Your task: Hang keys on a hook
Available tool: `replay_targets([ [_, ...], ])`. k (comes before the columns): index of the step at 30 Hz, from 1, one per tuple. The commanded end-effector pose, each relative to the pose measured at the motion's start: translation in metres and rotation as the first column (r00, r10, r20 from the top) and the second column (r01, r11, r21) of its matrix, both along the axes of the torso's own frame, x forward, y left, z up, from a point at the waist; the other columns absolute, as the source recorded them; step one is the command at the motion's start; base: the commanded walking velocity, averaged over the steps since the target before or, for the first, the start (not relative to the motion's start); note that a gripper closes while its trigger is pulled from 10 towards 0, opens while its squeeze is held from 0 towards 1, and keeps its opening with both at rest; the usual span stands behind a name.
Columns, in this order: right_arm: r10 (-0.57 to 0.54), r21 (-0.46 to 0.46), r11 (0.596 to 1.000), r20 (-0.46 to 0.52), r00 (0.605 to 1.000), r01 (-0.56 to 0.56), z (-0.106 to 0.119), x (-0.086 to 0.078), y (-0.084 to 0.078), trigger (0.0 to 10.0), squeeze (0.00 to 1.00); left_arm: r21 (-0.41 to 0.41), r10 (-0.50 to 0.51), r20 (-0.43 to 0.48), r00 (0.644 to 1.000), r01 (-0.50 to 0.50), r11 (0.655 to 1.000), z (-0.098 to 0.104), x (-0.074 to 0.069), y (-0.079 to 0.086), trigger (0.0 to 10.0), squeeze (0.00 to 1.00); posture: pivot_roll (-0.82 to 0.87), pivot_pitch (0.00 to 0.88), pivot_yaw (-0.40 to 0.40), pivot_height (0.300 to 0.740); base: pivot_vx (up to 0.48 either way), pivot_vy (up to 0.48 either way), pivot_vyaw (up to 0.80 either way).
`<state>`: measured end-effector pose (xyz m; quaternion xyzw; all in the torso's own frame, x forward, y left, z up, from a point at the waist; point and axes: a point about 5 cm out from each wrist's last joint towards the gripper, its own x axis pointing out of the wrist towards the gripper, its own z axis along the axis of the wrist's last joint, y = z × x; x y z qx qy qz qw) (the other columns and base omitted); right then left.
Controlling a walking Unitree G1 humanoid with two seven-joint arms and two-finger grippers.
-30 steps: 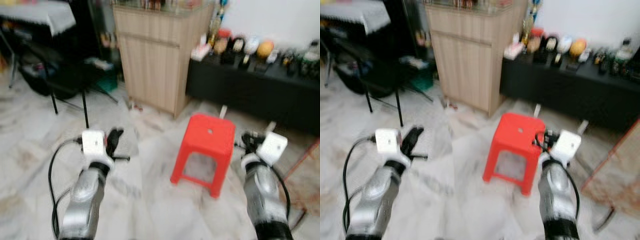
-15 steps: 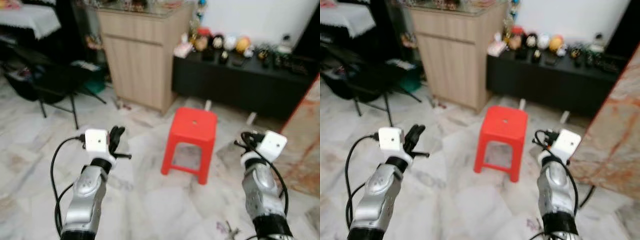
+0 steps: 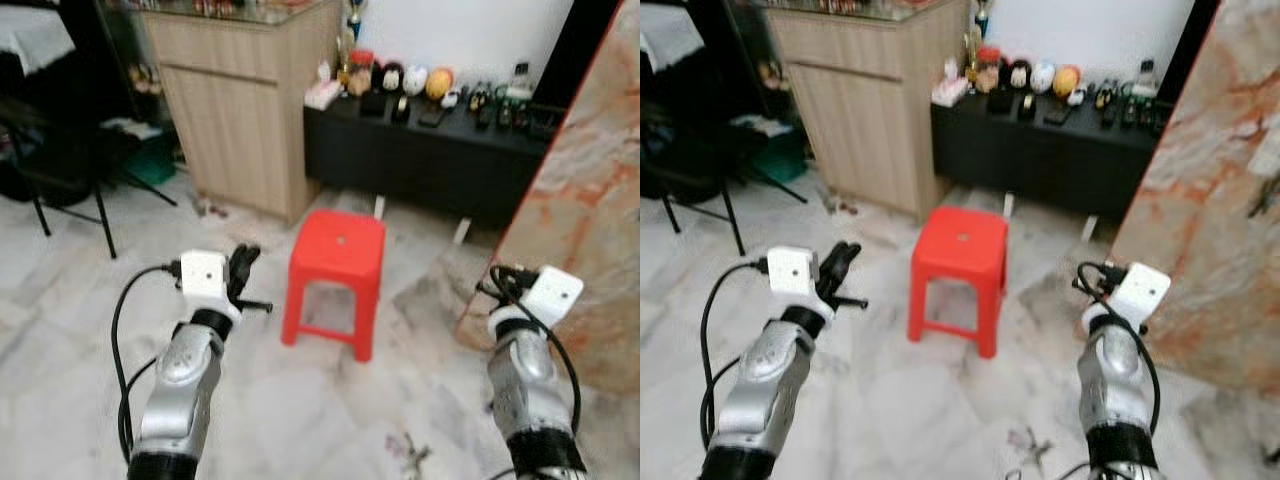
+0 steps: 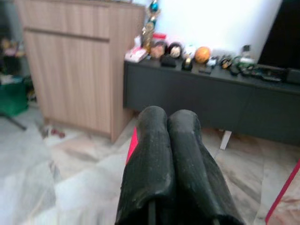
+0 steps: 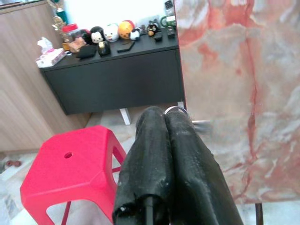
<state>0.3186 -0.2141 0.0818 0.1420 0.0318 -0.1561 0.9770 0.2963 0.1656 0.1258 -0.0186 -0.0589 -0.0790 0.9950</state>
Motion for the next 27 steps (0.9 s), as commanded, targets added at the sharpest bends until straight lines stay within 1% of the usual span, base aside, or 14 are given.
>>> replay_targets([
  [1,-0.002,-0.012,1.000,0.013,1.000,0.002,0.004,0.003,-0.001,10.0,0.00,0.000,-0.001,0.012,1.000,0.001,1.000,0.002,0.001,-0.001,10.0,0.00,-0.03,0.000,-0.027,0.740,0.000,-0.420,0.00],
  [10,-0.017,0.001,1.000,0.005,1.000,0.017,0.002,0.002,-0.003,10.0,0.00,-0.006,0.002,0.012,1.000,-0.002,1.000,0.001,-0.001,-0.002,10.0,0.00,-0.03,0.000,-0.026,0.740,0.000,-0.420,0.00],
  [20,-0.028,-0.002,1.000,0.005,1.000,0.028,0.002,0.003,-0.004,10.0,0.00,-0.005,-0.002,0.001,1.000,0.002,1.000,-0.002,-0.001,0.000,10.0,0.00,-0.03,0.000,-0.022,0.740,0.000,-0.418,-0.80],
  [22,-0.032,-0.004,0.999,0.007,0.999,0.032,0.002,0.003,-0.005,10.0,0.00,0.008,0.018,-0.021,1.000,-0.018,1.000,-0.008,-0.002,0.007,10.0,0.00,-0.04,0.000,-0.022,0.740,0.000,-0.416,-0.80],
  [25,-0.033,-0.005,0.999,0.006,0.999,0.033,0.002,0.003,-0.005,10.0,0.00,0.019,0.028,-0.036,0.999,-0.027,0.999,-0.012,-0.003,0.012,10.0,0.00,-0.03,0.000,-0.020,0.740,0.000,-0.416,-0.80],
  [27,-0.037,-0.009,0.999,0.006,0.999,0.037,0.002,0.002,-0.006,10.0,0.00,0.035,0.059,-0.073,0.996,-0.057,0.998,-0.023,-0.005,0.023,10.0,0.00,-0.04,0.000,-0.020,0.740,0.000,-0.411,-0.80],
])
